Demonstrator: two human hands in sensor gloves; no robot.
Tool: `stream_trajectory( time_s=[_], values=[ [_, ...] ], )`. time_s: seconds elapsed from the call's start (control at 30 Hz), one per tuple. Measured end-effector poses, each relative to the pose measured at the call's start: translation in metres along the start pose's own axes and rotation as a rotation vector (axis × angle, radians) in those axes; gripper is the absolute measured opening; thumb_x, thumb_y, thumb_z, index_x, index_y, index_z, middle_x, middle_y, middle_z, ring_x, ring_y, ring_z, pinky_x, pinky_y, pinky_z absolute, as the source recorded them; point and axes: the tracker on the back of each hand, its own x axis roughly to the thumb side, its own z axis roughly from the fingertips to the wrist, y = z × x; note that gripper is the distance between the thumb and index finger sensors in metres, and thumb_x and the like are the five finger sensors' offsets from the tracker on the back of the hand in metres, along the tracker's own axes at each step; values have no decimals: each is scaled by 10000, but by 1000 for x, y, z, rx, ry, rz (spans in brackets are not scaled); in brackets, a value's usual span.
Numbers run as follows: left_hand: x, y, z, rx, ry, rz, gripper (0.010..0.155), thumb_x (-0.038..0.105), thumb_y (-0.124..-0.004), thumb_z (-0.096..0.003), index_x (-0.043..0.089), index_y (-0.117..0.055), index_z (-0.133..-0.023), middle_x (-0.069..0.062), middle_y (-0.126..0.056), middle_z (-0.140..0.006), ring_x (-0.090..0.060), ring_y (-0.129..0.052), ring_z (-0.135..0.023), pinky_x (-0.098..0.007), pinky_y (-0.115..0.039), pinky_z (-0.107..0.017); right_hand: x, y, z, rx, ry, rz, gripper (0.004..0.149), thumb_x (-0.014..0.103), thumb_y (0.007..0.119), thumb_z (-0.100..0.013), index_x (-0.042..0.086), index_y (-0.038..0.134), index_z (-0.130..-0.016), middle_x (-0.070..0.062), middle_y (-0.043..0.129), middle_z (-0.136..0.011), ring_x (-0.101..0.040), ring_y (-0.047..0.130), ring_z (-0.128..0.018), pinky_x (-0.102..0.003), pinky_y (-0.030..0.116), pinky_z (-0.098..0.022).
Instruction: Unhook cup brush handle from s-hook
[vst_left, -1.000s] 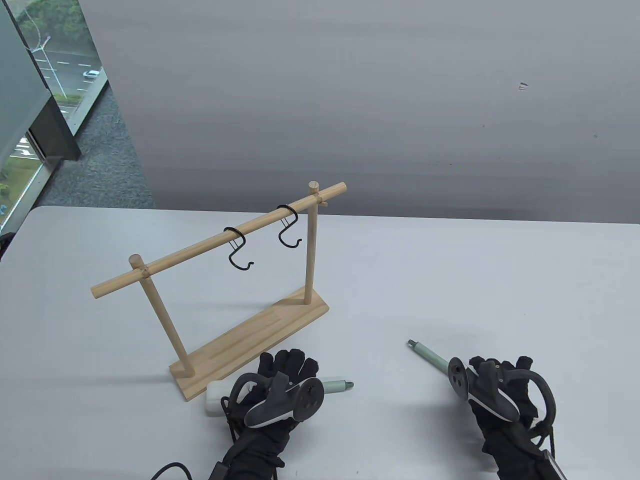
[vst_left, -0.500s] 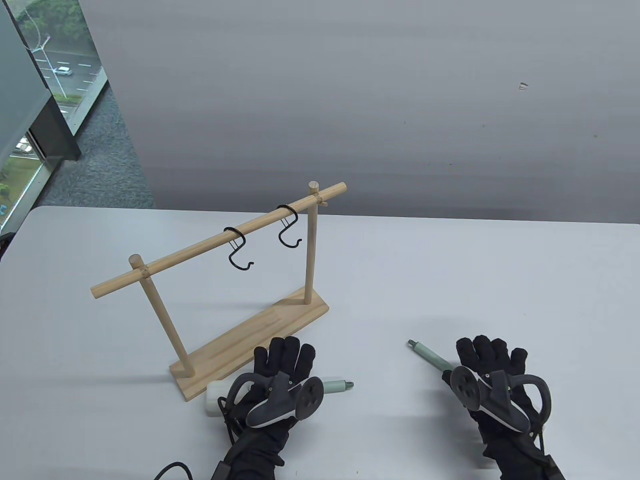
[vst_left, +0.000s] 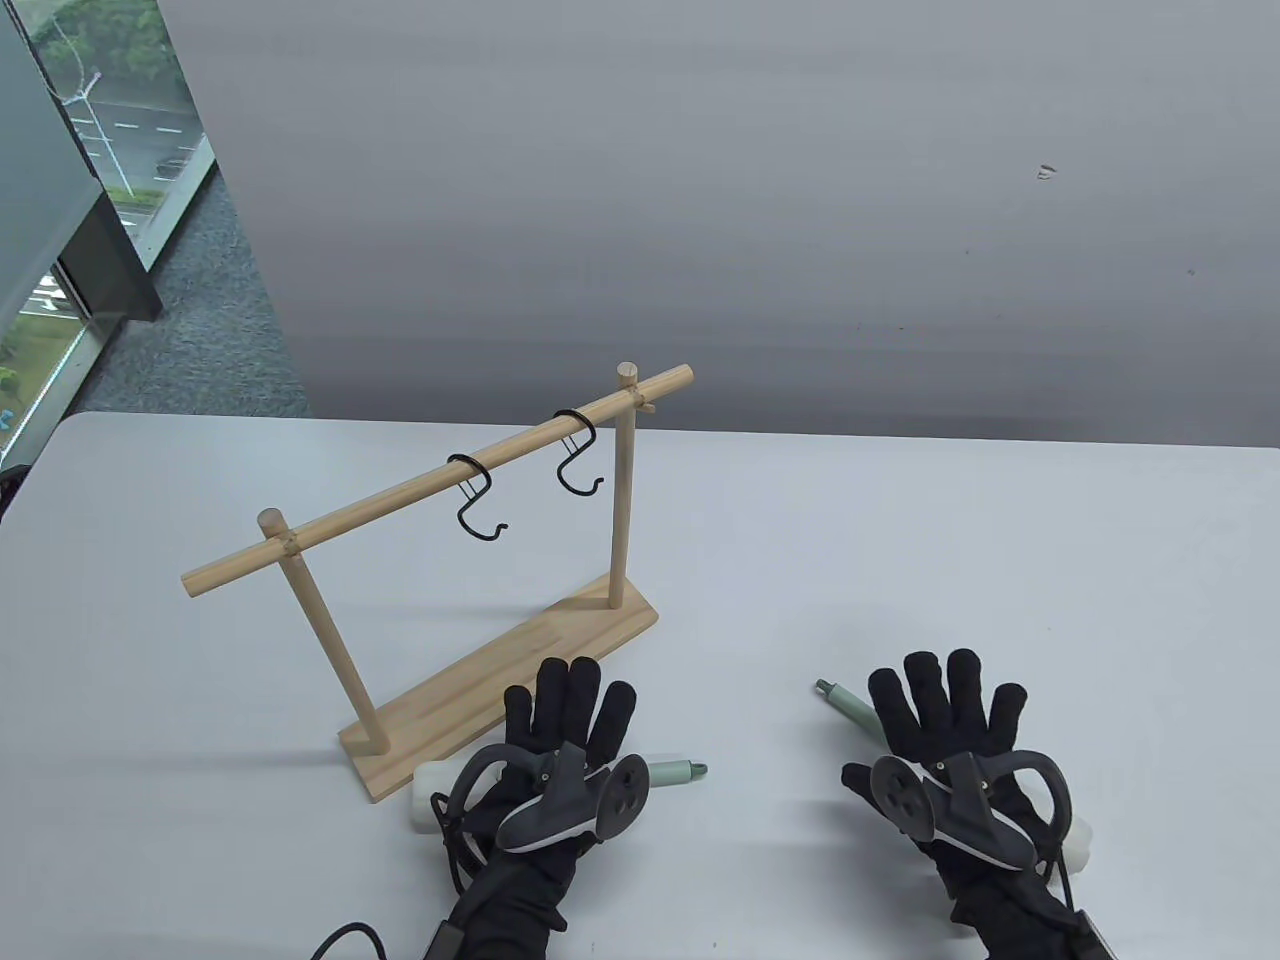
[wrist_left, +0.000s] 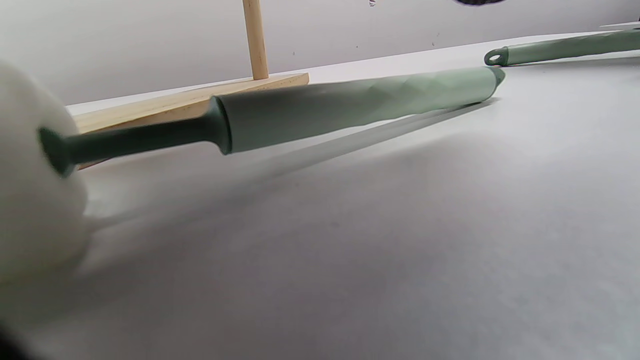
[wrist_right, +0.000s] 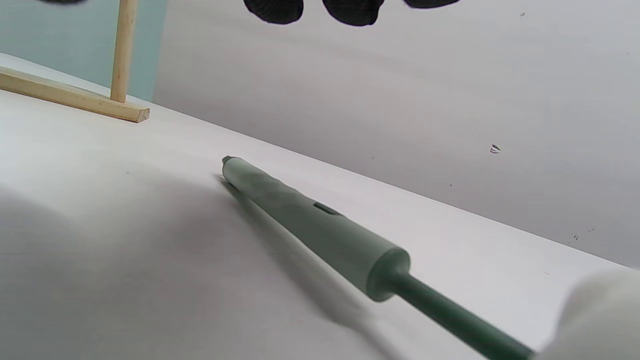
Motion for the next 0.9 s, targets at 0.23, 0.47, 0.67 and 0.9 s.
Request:
stream_trajectory(
  time_s=[0.23,0.47,0.67,0.9],
  values=[
    [1,-1,-1,11,-6,4,888,628,-570,-492,175,-53,-1054,-273,-27,-1129,-571,-128,-1048,-720,-259,-691,2,0,0,6,-9,9,910,700,487,-405,158,266,-1102,-262,236,-1130,-604,256,-1035,-784,228,-627],
    [1,-1,-1,2,-4,-1,888,628,-570,-491,175,-52,-1053,-274,-32,-1129,-571,-135,-1048,-719,-262,-691,2,0,0,17,-10,18,903,692,497,-408,155,278,-1100,-264,247,-1128,-604,265,-1033,-783,233,-627],
    [1,-2,-1,1,-2,0,886,627,-569,-492,175,-53,-1053,-273,-35,-1129,-571,-139,-1048,-719,-264,-691,3,0,0,19,-11,19,900,691,498,-409,155,283,-1099,-263,251,-1128,-604,277,-1033,-783,237,-625],
    [2,-2,-1,-5,-4,-3,884,624,-570,-493,173,-56,-1054,-273,-43,-1132,-572,-152,-1049,-718,-270,-690,3,0,0,33,-12,17,893,690,501,-410,159,302,-1099,-263,264,-1127,-602,291,-1034,-783,241,-625]
  ],
)
